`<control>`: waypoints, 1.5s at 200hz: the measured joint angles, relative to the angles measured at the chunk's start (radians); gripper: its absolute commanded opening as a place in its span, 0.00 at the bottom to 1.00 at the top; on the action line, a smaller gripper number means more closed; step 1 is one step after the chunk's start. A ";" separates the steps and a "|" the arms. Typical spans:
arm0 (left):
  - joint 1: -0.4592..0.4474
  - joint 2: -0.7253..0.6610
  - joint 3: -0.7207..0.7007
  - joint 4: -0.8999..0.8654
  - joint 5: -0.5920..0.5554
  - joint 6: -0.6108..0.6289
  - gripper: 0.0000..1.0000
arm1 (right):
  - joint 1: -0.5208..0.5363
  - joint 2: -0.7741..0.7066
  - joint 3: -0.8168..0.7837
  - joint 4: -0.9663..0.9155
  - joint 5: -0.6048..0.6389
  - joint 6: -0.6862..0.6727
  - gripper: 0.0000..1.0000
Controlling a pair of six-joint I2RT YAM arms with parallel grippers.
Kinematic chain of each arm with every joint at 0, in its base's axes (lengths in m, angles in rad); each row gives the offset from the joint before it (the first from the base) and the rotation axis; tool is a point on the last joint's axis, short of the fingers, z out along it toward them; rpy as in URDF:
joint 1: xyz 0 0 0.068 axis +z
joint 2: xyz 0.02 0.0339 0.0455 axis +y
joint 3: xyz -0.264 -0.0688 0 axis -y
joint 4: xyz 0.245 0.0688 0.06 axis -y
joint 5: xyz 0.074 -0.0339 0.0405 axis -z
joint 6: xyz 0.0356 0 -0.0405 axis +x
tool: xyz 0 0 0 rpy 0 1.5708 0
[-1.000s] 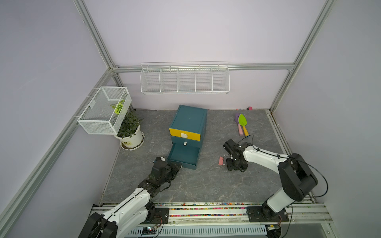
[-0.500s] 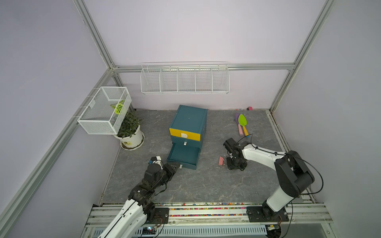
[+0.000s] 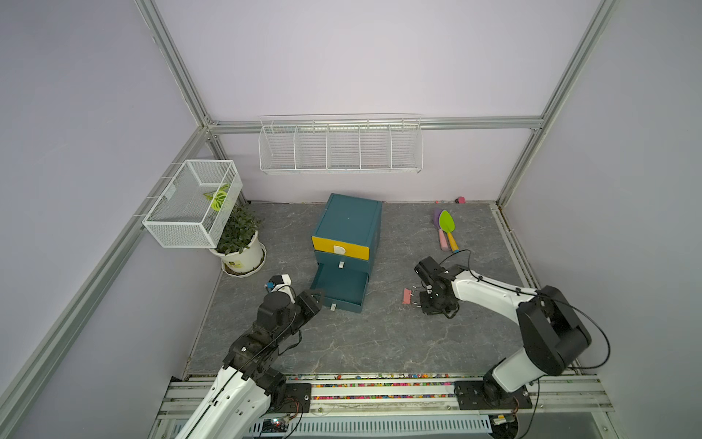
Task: Put the binder clips in the drawer according to color
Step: Pick up the binder clip at the center of the board, then place the binder clip in the drawer.
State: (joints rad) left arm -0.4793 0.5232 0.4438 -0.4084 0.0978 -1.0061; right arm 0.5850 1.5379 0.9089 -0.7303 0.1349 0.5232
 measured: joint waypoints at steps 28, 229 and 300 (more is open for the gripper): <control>0.000 0.014 0.016 -0.054 -0.031 0.037 0.46 | 0.132 -0.092 0.042 -0.014 0.022 0.017 0.25; 0.100 0.064 0.116 -0.159 -0.014 0.122 0.46 | 0.402 0.405 0.587 0.155 -0.005 0.212 0.57; 0.100 0.051 0.128 -0.169 -0.015 0.122 0.46 | 0.439 0.230 0.436 0.167 0.105 0.246 0.54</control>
State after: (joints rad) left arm -0.3794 0.5739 0.5720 -0.5777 0.0830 -0.8841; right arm 1.0237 1.7679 1.3453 -0.5632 0.2394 0.7696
